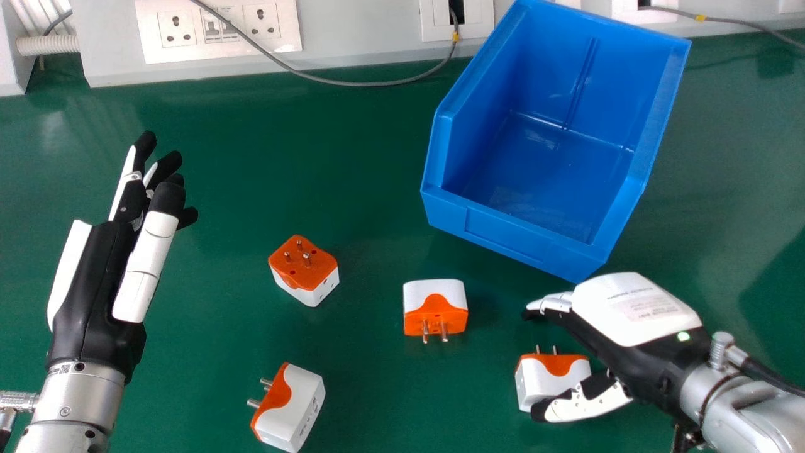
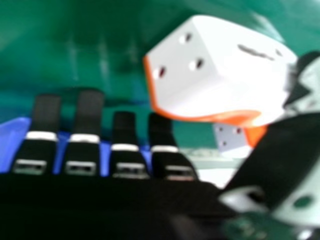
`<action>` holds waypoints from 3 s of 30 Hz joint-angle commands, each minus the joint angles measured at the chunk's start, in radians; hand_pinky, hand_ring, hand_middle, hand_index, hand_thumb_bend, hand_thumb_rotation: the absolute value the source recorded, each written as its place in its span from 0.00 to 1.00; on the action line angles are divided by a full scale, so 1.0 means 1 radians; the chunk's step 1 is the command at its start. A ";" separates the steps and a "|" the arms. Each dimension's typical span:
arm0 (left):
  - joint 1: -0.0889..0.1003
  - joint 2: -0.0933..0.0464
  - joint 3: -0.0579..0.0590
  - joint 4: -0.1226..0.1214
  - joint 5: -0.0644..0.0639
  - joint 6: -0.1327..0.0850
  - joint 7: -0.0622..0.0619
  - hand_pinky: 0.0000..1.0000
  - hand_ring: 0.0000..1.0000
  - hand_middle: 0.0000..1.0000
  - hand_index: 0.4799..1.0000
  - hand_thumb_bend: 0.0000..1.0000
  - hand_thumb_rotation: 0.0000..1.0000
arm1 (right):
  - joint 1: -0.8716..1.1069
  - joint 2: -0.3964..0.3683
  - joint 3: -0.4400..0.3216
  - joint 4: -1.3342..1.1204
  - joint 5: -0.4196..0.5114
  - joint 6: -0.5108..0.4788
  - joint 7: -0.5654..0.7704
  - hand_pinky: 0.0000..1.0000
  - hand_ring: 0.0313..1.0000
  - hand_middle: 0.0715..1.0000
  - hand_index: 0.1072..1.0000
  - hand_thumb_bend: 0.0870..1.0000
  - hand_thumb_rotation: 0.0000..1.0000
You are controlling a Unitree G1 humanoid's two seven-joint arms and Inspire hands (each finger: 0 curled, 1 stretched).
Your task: Pick all objects and put in blue box
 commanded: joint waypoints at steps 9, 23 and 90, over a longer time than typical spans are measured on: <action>-0.003 0.004 -0.001 -0.039 0.013 0.011 0.013 0.86 0.95 0.96 0.99 0.82 0.95 | -0.024 -0.020 0.047 0.039 -0.007 -0.003 0.033 0.70 0.80 0.84 0.81 0.46 0.48; -0.017 0.011 -0.002 -0.044 0.011 0.030 0.015 0.85 0.95 0.96 0.98 0.83 0.95 | -0.018 -0.037 0.071 0.012 -0.018 0.023 0.076 0.69 0.79 0.84 0.81 0.45 0.47; -0.054 0.010 0.000 -0.089 -0.007 0.094 0.012 0.86 0.96 0.97 1.00 0.80 0.94 | 0.024 0.036 0.109 0.006 0.069 0.115 0.120 0.64 0.74 0.79 0.76 0.48 0.11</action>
